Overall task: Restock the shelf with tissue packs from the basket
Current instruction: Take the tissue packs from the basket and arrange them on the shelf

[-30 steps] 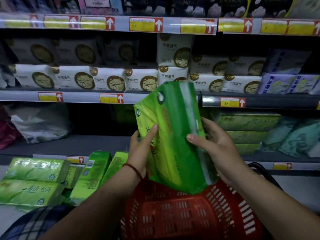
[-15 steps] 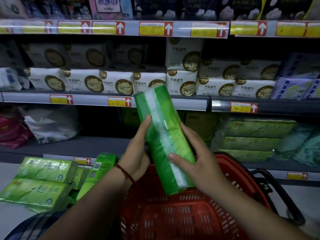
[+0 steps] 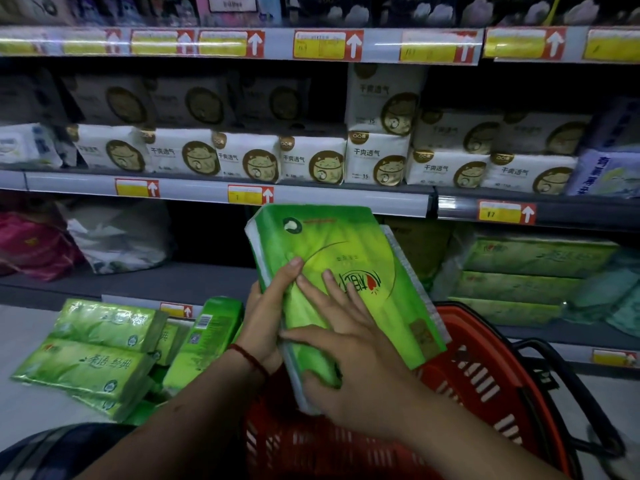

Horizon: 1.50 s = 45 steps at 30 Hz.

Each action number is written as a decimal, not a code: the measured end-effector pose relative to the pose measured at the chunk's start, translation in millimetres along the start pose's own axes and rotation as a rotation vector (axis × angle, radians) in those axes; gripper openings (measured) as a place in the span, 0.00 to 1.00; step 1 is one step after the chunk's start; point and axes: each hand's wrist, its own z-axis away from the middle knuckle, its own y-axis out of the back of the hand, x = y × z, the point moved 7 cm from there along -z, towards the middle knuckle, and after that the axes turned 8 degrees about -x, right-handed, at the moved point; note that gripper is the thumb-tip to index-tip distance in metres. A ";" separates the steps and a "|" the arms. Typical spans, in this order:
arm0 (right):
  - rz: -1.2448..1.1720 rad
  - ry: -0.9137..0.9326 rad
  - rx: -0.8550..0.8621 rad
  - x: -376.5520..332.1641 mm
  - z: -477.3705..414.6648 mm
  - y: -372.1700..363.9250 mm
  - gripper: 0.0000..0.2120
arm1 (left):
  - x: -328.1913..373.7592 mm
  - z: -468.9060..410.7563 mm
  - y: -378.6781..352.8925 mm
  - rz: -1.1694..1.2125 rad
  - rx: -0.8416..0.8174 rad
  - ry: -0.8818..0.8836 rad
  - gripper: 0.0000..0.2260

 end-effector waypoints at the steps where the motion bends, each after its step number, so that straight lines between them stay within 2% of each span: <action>1: -0.008 0.014 -0.007 0.8 1.4 0.4 0.24 | -0.3 0.0 5.1 -0.003 0.022 -0.011 0.34; 3: -0.045 0.012 -0.023 6.9 4.3 2.7 0.23 | 1.3 2.9 9.4 -0.011 0.055 -0.043 0.32; 6: -0.048 -0.008 -0.011 20.0 9.2 5.0 0.25 | 4.3 8.8 15.8 0.026 0.117 -0.069 0.36; 9: -0.138 -0.112 0.098 40.9 19.2 3.8 0.24 | 9.2 14.2 27.9 0.101 0.161 -0.065 0.38; 11: -0.185 -0.269 0.228 59.0 28.7 4.9 0.28 | 15.5 20.4 33.4 0.109 0.165 -0.078 0.35; 14: -0.262 -0.666 0.415 85.2 46.9 6.5 0.47 | 27.6 30.7 34.8 0.117 0.174 -0.122 0.29; 16: -0.649 -0.962 0.449 98.0 57.5 -6.8 0.58 | 31.0 35.3 31.8 0.171 0.151 -0.118 0.23; 17: -0.960 -1.028 0.405 98.1 55.4 -20.0 0.56 | 31.4 37.3 28.8 0.198 0.128 -0.103 0.22; 19: -1.506 -0.929 0.253 82.9 38.1 -35.5 0.35 | 30.9 40.5 22.9 0.240 0.085 -0.074 0.22; 20: -1.604 -0.836 0.222 76.9 30.2 -32.5 0.26 | 30.1 40.9 20.5 0.256 0.055 -0.055 0.22; 22: -1.526 -0.728 0.306 81.8 24.9 -19.1 0.21 | 27.1 40.5 16.8 0.268 -0.009 -0.012 0.23; 24: -1.450 -0.658 0.437 95.0 24.0 -0.1 0.25 | 28.2 38.5 14.5 0.266 -0.043 0.029 0.25; 26: -1.363 -0.599 0.534 110.2 27.6 21.9 0.35 | 33.8 34.2 19.0 0.290 -0.022 0.047 0.26; 29: -1.200 -0.554 0.596 123.4 35.6 54.0 0.49 | 41.7 26.9 31.1 0.296 0.020 0.040 0.23; 31: -1.183 -0.525 0.612 129.0 37.8 63.3 0.54 | 37.5 24.7 31.2 0.272 0.016 0.069 0.21; 33: -1.215 -0.524 0.619 131.1 39.4 63.8 0.51 | 33.9 24.0 25.8 0.270 -0.001 0.039 0.20; 36: -1.375 -0.528 0.587 127.9 42.4 60.1 0.32 | 38.4 25.7 18.8 0.296 0.006 -0.069 0.19; 37: -1.463 -0.538 0.582 127.7 44.3 57.1 0.29 | 40.8 26.0 18.7 0.305 0.013 -0.092 0.18; 40: -1.643 -0.618 0.622 127.3 51.5 41.9 0.32 | 46.9 25.5 20.0 0.341 0.032 -0.143 0.15; 43: -1.453 -0.713 0.639 119.5 52.4 24.3 0.37 | 50.4 22.4 22.2 0.367 0.054 -0.191 0.17; 45: -1.383 -0.626 0.646 105.2 43.6 24.4 0.39 | 51.1 20.4 21.0 0.369 0.042 -0.192 0.19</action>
